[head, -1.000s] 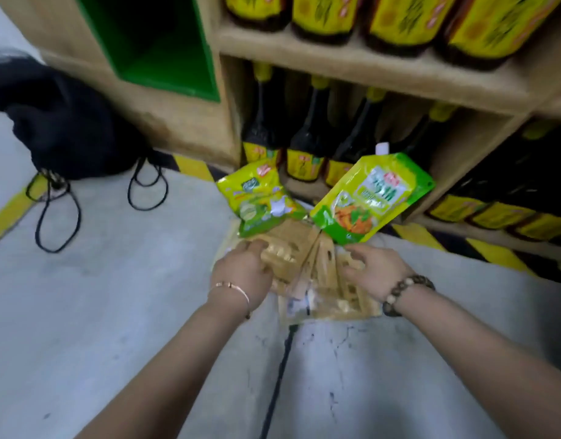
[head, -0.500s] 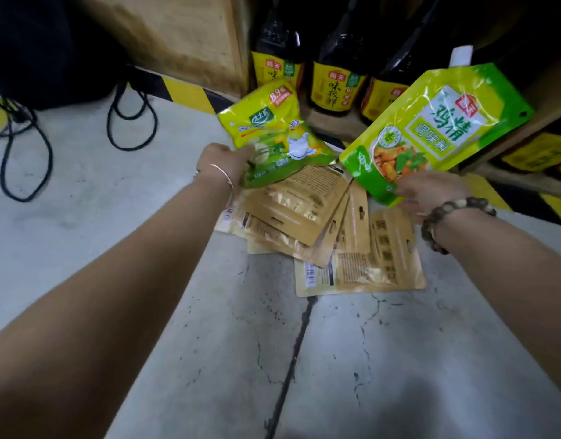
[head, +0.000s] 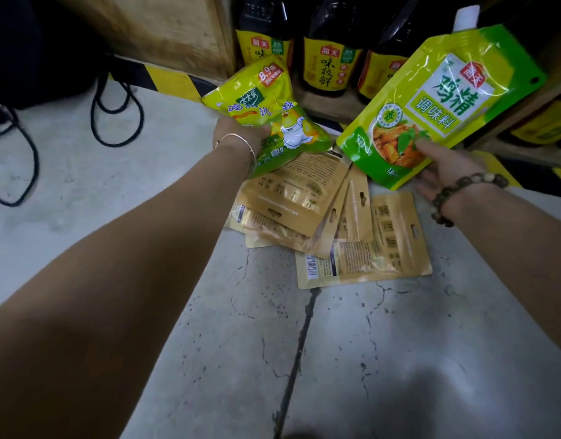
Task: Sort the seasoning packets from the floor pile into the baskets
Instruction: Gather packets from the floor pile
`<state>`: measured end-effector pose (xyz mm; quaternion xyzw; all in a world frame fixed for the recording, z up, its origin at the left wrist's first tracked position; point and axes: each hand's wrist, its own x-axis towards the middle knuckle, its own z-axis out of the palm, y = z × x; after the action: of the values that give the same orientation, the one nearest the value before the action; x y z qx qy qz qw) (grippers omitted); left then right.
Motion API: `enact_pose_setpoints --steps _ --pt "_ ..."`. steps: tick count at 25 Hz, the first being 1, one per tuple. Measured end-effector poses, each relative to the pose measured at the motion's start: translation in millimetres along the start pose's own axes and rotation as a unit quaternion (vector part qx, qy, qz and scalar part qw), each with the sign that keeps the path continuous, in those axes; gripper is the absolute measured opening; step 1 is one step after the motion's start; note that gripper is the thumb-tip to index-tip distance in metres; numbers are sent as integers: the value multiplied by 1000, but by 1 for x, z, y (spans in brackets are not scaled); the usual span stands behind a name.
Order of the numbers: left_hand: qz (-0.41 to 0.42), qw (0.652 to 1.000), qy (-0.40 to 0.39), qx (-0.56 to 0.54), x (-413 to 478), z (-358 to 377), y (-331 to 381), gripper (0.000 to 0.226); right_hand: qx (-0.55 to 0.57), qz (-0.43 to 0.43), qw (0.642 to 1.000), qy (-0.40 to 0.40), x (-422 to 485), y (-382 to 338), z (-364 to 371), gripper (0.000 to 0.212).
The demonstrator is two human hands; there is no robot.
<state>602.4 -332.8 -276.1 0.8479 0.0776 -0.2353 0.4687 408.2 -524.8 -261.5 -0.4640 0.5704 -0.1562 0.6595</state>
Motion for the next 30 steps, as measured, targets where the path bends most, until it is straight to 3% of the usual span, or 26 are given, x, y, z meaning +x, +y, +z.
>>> enact_pose_setpoints --steps 3,6,9,11,16,20,26,30 --pt "42 998 44 -8 -6 -5 2 47 22 26 999 -18 -5 -6 10 48" --pt "106 990 68 -56 -20 -18 8 32 7 23 1000 -10 -6 -11 18 49" --pt "130 982 35 -133 -51 -31 5 35 24 -9 1000 -10 -4 -7 14 46" --pt "104 982 6 -159 -69 -37 -2 29 59 -46 997 -16 -7 -6 12 31" --pt "104 982 -21 -154 -97 -43 -16 27 77 -176 979 -61 -36 -17 1 24" --pt "132 982 -52 -128 -116 -37 -15 37 53 -213 970 -101 -74 -18 -32 28" --pt "222 967 -106 -64 -161 -13 8 31 38 -232 971 -44 -118 -18 -98 26" --pt "263 944 -171 -105 -202 17 31 36 17 -281 959 37 -147 -27 -149 27"
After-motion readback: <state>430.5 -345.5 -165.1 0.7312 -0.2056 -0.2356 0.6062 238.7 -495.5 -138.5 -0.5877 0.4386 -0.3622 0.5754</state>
